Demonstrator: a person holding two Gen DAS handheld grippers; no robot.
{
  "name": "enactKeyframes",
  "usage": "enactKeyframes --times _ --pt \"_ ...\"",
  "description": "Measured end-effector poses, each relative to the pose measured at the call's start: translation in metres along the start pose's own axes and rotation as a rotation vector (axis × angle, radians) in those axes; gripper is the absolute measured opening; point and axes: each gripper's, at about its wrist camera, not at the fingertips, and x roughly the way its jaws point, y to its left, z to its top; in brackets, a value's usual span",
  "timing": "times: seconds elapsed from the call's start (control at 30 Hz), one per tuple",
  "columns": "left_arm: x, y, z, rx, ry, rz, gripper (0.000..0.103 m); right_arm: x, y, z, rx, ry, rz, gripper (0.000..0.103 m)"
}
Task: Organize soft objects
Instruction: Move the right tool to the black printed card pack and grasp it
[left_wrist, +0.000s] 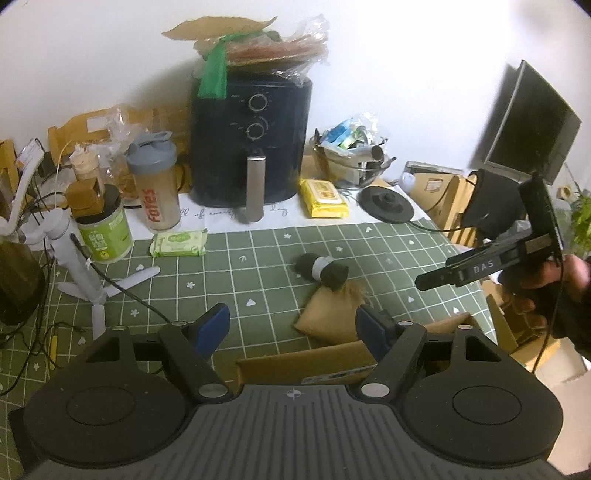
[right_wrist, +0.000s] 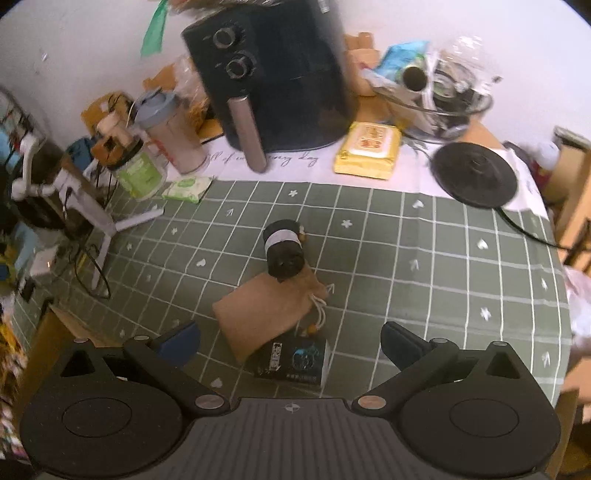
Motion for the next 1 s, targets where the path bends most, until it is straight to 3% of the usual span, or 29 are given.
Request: enactKeyframes --times 0.23,0.5,0.6,0.77,1.0 --pt "0.011 0.008 -0.008 -0.024 0.049 0.02 0.075 0.037 -0.014 0.0 0.001 0.08 -0.012 0.103" --pt "0.016 0.011 -0.016 -0.024 0.098 -0.002 0.075 0.076 -0.016 -0.003 -0.034 0.22 0.08 0.102" --pt "0.017 0.011 -0.017 -0.026 0.105 -0.004 0.075 0.09 -0.013 -0.004 -0.032 0.264 0.105 0.094" --pt "0.017 0.015 -0.017 -0.032 0.113 -0.002 0.075 0.115 -0.002 -0.001 -0.066 0.341 0.125 0.093" --pt "0.014 0.02 -0.018 -0.03 0.113 -0.003 0.075 0.147 0.012 0.0 -0.14 0.441 0.08 0.093"
